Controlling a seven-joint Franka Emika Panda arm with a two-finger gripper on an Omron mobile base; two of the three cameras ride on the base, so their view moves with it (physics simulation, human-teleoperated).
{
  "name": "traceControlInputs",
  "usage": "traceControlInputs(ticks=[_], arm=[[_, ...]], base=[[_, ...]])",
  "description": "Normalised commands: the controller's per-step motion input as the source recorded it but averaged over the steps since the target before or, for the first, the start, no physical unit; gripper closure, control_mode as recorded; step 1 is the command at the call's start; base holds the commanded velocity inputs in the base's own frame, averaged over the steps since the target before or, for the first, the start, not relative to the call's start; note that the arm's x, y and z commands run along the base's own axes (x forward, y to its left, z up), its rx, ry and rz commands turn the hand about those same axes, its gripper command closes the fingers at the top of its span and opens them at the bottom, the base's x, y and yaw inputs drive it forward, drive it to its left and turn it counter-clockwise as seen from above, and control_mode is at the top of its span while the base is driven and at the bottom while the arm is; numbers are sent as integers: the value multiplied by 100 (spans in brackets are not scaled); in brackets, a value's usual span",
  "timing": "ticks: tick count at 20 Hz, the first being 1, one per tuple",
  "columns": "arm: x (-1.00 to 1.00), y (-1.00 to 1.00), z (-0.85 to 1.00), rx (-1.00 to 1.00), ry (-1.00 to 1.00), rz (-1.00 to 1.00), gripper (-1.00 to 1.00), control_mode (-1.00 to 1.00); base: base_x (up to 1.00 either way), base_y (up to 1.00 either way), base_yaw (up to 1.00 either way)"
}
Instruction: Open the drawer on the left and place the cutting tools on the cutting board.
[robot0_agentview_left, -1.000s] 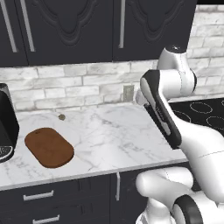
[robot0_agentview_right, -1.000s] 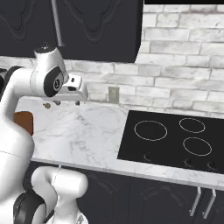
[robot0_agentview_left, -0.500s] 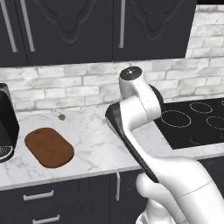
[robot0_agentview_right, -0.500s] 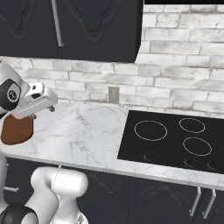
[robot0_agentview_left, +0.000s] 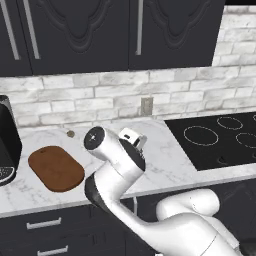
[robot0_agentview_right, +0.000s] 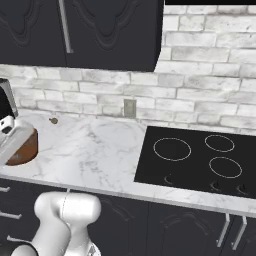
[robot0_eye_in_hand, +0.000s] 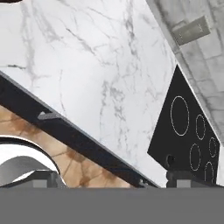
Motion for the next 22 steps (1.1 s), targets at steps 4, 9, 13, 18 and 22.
traceControlInputs(ticks=[4, 9, 13, 18, 22], arm=[[-37, 91, -69, -30, -1, 18, -100, -100], [-22, 85, -65, -27, -1, 19, -100, -100], [-24, 66, -63, -20, -8, 15, -100, -100], [-13, 59, -62, -16, -13, 9, -100, -100], [-5, 40, -55, -12, -19, 3, -100, -100]], base=[[0, 0, 0], [0, 0, 0], [0, 0, 0], [0, 0, 0], [0, 0, 0]])
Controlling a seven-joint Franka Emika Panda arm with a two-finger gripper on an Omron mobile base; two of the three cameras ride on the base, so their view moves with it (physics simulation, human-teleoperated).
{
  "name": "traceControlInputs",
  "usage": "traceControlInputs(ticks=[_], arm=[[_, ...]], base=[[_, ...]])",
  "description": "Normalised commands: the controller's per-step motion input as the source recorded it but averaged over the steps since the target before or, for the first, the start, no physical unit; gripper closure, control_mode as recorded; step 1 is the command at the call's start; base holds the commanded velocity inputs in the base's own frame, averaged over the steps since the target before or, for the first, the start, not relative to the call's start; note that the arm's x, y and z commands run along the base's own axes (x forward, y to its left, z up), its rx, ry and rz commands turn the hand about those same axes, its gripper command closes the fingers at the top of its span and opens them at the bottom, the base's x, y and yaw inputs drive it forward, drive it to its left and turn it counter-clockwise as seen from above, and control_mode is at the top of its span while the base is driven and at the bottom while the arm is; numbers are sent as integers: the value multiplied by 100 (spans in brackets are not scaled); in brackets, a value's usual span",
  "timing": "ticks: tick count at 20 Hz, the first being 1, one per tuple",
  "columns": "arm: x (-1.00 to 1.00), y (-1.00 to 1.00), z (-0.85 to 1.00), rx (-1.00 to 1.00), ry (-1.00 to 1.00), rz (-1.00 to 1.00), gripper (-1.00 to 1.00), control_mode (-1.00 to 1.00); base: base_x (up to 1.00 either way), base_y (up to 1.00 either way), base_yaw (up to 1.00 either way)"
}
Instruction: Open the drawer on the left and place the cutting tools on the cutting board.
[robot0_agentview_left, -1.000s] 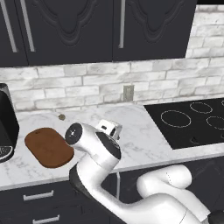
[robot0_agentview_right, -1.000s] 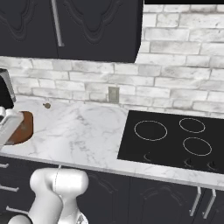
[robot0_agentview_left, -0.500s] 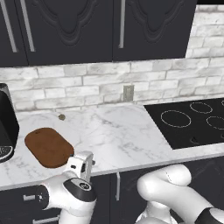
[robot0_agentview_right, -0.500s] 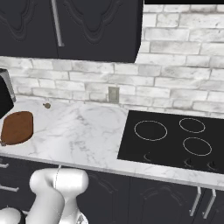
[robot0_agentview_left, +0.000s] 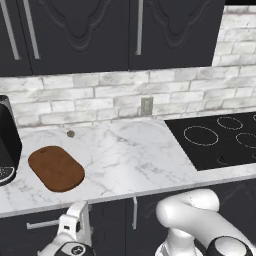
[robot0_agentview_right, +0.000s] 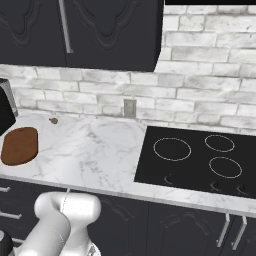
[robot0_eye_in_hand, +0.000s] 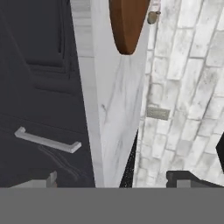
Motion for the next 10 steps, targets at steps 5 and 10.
traceControlInputs(ticks=[5, 10], arm=[[0, 22, -45, -6, -20, 1, -100, -100], [0, 25, -38, -1, -19, 2, -100, -100]], base=[[0, 0, 0], [0, 0, 0]])
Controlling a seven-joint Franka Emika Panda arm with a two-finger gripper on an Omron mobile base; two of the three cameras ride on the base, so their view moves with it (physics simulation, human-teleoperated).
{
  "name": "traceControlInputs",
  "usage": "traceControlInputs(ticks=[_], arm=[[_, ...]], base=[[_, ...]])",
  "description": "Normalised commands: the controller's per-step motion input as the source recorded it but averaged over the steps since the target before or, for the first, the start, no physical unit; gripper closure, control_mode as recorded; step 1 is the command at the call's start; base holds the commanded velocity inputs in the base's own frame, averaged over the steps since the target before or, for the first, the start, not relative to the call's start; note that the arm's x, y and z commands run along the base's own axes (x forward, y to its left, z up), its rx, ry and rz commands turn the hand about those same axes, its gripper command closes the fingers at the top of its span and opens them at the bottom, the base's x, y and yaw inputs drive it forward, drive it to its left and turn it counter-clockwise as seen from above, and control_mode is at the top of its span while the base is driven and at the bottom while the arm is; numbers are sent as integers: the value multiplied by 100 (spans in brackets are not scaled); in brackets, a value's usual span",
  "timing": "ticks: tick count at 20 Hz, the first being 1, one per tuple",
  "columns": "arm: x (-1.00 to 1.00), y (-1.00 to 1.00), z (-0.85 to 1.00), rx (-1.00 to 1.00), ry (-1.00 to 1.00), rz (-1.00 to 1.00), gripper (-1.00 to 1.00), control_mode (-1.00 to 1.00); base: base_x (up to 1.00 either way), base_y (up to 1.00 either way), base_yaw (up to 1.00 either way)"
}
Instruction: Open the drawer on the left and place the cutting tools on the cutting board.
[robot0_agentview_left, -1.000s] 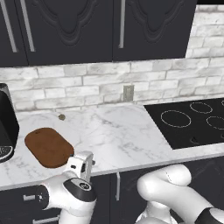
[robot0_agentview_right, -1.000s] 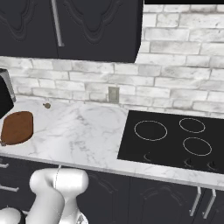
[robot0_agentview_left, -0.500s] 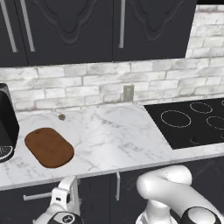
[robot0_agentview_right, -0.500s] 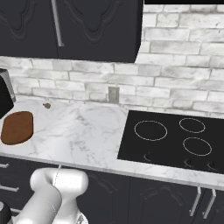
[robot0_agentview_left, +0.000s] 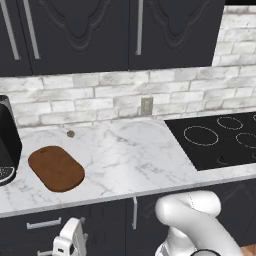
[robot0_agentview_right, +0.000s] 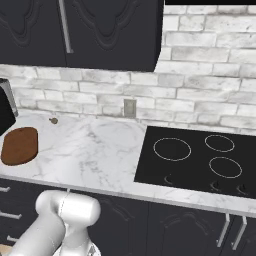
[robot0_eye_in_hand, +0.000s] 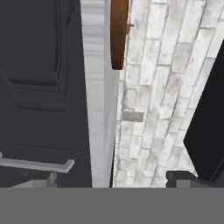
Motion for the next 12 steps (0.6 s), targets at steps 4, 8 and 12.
traceControlInputs(ticks=[4, 8, 12], arm=[[13, 17, -29, 0, -10, 1, -100, -100], [30, 14, -29, 0, 0, 3, -100, -100], [38, 21, -28, 0, 0, 10, -100, -100]], base=[[0, 0, 0], [0, 0, 0], [0, 0, 0]])
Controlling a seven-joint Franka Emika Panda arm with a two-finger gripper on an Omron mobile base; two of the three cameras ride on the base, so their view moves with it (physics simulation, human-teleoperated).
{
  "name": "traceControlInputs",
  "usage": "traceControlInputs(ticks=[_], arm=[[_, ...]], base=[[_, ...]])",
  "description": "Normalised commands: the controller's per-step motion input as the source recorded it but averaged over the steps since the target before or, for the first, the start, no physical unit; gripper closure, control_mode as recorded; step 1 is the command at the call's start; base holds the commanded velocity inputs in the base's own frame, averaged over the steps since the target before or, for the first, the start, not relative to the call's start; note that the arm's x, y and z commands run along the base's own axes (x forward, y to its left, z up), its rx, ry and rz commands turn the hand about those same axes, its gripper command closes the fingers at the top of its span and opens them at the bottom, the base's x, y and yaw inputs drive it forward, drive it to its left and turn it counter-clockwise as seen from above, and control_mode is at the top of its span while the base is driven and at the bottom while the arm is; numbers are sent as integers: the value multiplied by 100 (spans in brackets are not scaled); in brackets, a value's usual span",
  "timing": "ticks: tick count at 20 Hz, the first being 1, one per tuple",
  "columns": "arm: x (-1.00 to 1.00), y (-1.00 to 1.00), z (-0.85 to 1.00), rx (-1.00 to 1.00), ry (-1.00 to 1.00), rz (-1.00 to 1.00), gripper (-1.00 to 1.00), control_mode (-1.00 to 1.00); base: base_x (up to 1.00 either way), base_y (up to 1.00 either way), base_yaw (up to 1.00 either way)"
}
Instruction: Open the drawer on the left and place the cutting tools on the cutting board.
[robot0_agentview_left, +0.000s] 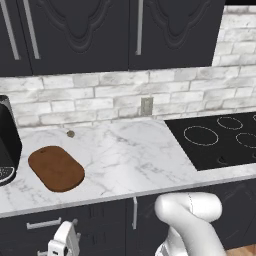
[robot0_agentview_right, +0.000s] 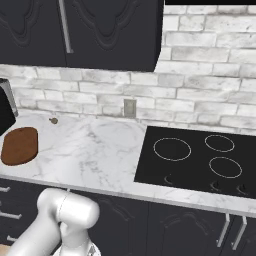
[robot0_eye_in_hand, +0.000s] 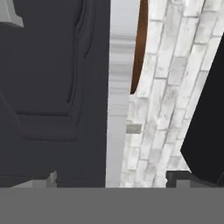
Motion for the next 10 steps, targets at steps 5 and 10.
traceControlInputs(ticks=[5, 10], arm=[[34, 34, -32, 0, 0, 12, -100, -100], [28, 39, -32, 0, 0, 14, -100, -100]], base=[[0, 0, 0], [0, 0, 0]])
